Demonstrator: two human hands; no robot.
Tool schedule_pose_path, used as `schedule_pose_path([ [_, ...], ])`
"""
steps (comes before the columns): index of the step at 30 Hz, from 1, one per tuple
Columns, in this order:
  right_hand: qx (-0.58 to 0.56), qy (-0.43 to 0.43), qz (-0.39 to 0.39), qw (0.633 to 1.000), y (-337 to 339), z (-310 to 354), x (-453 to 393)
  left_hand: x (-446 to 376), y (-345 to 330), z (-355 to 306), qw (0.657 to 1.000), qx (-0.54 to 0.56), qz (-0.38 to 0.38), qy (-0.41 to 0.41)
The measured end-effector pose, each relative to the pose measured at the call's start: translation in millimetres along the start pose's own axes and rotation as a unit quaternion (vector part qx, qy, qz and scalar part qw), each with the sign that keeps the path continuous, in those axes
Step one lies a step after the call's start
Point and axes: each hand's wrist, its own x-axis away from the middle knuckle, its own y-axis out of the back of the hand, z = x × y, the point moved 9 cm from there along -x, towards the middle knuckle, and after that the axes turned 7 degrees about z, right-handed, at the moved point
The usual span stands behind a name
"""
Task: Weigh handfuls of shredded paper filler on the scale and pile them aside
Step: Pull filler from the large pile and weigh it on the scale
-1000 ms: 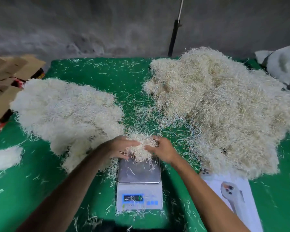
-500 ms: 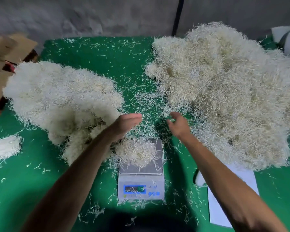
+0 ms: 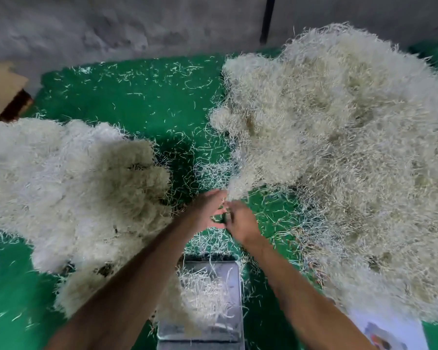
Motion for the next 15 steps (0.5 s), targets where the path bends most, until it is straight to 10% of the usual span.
schedule_pose_path([
  [3,-0.138,0.112,-0.022,0.984,-12,31,13,-9,8,1,0.997,-0.038,-0.062,-0.038],
  [8,-0.319,-0.026,-0.163,0.933,38,-7,32,16,33,-22,0.952,-0.246,-0.156,-0.093],
  [11,-0.315,-0.086,-0.081,0.942,54,15,28,51,24,-60,0.93,-0.301,-0.132,-0.164],
  [15,-0.548,-0.116,0.031,0.828,69,56,10,97,30,-85,0.93,-0.279,-0.112,-0.213],
])
